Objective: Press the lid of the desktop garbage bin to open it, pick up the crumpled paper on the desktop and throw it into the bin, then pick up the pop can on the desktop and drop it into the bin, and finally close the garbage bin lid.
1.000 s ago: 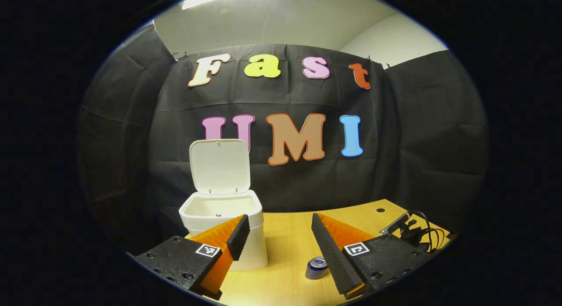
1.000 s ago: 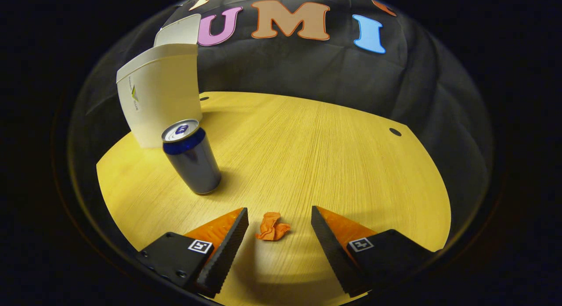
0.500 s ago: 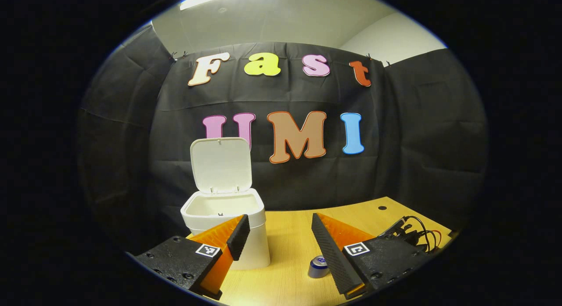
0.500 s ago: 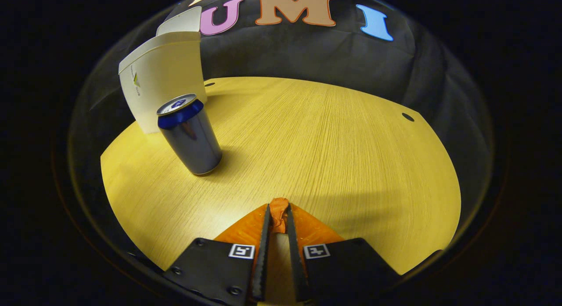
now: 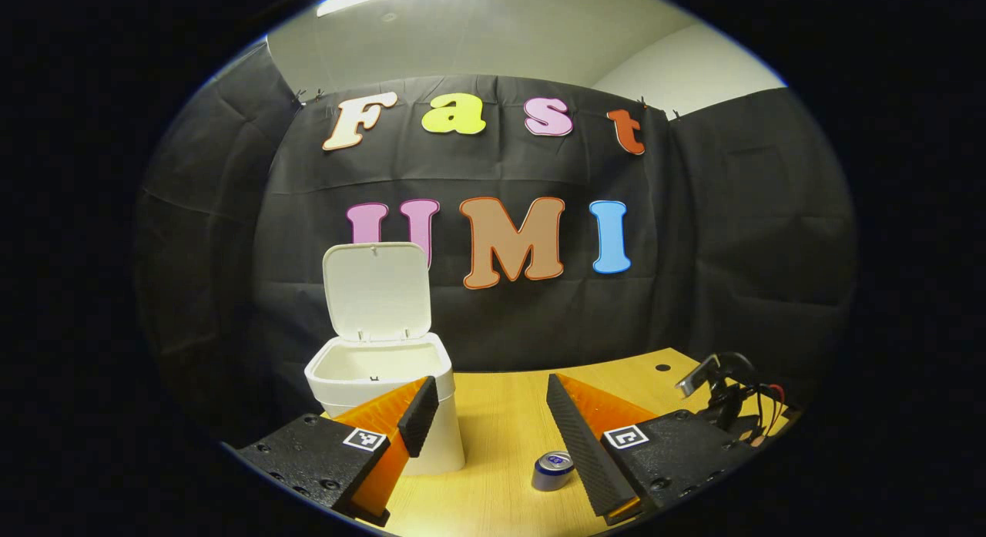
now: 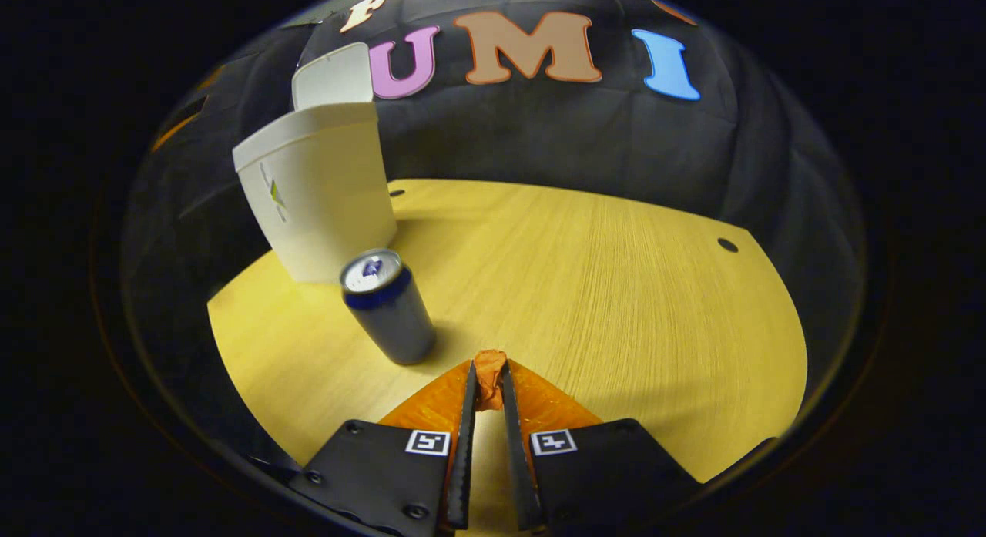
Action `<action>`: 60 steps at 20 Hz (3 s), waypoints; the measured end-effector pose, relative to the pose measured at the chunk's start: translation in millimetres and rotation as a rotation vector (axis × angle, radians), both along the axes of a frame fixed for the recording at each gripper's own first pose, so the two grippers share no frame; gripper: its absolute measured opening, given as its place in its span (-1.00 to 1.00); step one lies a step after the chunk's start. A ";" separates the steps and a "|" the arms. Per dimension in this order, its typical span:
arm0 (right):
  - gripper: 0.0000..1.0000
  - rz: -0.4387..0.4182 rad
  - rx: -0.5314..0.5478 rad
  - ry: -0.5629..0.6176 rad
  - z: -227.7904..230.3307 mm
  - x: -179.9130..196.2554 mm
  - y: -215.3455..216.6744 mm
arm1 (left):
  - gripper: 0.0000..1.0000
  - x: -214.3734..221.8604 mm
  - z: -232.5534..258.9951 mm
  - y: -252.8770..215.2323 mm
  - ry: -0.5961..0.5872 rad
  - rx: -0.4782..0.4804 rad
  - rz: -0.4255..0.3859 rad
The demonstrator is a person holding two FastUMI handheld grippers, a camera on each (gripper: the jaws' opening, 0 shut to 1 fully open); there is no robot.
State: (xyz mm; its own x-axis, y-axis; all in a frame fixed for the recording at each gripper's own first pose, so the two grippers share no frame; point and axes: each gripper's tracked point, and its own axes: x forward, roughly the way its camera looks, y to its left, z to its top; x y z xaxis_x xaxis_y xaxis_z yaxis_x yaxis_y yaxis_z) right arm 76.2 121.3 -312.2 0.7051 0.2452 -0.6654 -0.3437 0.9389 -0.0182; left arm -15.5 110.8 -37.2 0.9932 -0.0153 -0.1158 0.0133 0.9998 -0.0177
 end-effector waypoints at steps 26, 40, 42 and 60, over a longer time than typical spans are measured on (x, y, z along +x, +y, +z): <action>-0.53 0.223 0.214 -0.477 263.4 59.2 178.0 | 0.74 -2.5 -13.7 90.4 -0.004 -0.032 0.066; -0.53 0.295 0.210 -0.446 251.0 108.9 299.0 | 0.73 -10.7 -25.7 177.7 0.002 -0.038 0.120; -0.53 0.305 0.198 -0.425 239.2 115.8 312.8 | 0.77 -11.1 -26.9 186.3 0.006 -0.038 0.131; 0.51 0.255 0.194 -0.506 264.5 106.0 290.8 | 0.77 -3.8 -21.6 167.5 -0.021 -0.020 0.106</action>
